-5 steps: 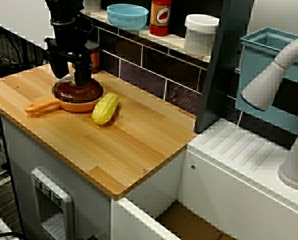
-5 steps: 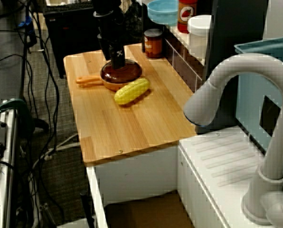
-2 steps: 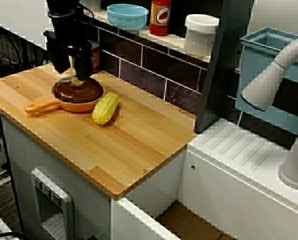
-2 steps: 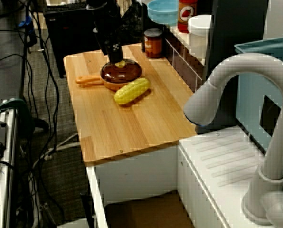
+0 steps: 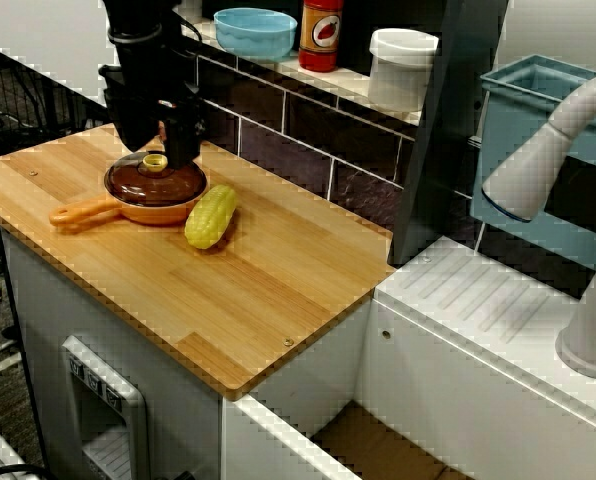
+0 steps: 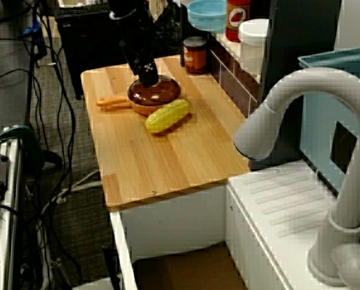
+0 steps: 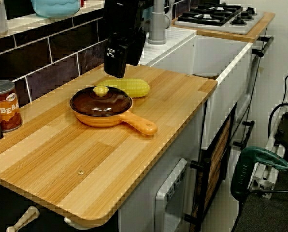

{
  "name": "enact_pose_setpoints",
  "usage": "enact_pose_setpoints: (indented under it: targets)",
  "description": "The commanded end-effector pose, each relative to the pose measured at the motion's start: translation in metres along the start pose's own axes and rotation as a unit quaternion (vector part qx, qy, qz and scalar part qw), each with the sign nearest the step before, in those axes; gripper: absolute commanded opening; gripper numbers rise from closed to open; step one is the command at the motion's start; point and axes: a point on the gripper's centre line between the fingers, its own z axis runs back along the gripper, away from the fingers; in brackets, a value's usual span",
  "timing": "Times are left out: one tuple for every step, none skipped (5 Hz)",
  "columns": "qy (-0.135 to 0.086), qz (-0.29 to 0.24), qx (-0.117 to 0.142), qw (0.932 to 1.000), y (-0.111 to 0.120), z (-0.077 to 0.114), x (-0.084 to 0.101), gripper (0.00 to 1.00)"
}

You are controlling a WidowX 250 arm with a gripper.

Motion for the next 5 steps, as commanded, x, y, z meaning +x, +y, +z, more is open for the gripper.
enact_pose_setpoints:
  targets:
    - [-0.026,0.003,0.004,0.9997,-0.011,0.001,0.002,1.00]
    - [-0.031,0.016,-0.002,0.9994,-0.017,-0.006,0.000,1.00]
    - [-0.032,0.020,0.001,0.9993,-0.024,-0.016,-0.002,1.00]
    - [-0.028,0.022,0.001,0.9994,-0.029,-0.022,-0.005,1.00]
    - [-0.026,0.028,-0.001,0.9993,-0.033,-0.025,-0.009,1.00]
